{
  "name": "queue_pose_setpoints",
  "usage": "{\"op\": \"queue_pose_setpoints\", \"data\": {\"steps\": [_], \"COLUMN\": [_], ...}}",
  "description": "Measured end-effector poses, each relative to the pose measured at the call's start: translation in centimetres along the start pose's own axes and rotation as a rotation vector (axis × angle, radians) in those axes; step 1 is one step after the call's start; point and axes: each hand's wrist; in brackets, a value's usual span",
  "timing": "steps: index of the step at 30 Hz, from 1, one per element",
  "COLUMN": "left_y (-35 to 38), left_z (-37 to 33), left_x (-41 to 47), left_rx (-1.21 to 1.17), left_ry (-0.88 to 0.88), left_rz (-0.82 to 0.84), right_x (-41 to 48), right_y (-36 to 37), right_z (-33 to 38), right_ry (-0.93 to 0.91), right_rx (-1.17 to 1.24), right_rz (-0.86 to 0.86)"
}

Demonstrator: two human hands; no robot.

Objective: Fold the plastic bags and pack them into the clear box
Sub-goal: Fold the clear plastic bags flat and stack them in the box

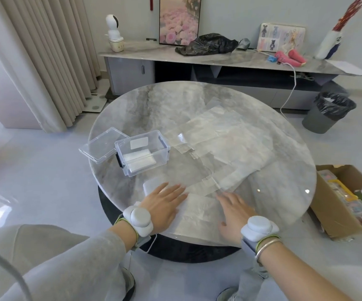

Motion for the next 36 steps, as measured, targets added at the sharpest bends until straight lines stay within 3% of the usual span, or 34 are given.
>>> {"op": "queue_pose_setpoints", "data": {"steps": [3,12,20,36], "left_y": [1.6,3.6,3.6,4.1], "left_z": [-0.4,-0.2,-0.2,0.0], "left_x": [-0.1,-0.6,-0.2,-0.4], "left_rx": [0.027,-0.013,0.001,-0.009], "left_ry": [0.057,0.030,0.129,0.061], "left_rz": [-0.009,0.011,-0.068,-0.032], "right_x": [-0.8,-0.6,0.9,1.6], "right_y": [3.1,7.5,8.4,9.6], "right_z": [1.6,1.2,0.3,-1.0], "right_ry": [-0.018,0.068,-0.025,-0.026], "right_rx": [0.063,0.033,0.076,0.047], "right_rz": [-0.133,-0.150,-0.295,-0.318]}}
Point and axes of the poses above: each hand's wrist, its own x-axis towards the middle knuckle, its own y-axis out of the palm, z = x × y, and after that the axes turned 8 degrees about -z, right-handed
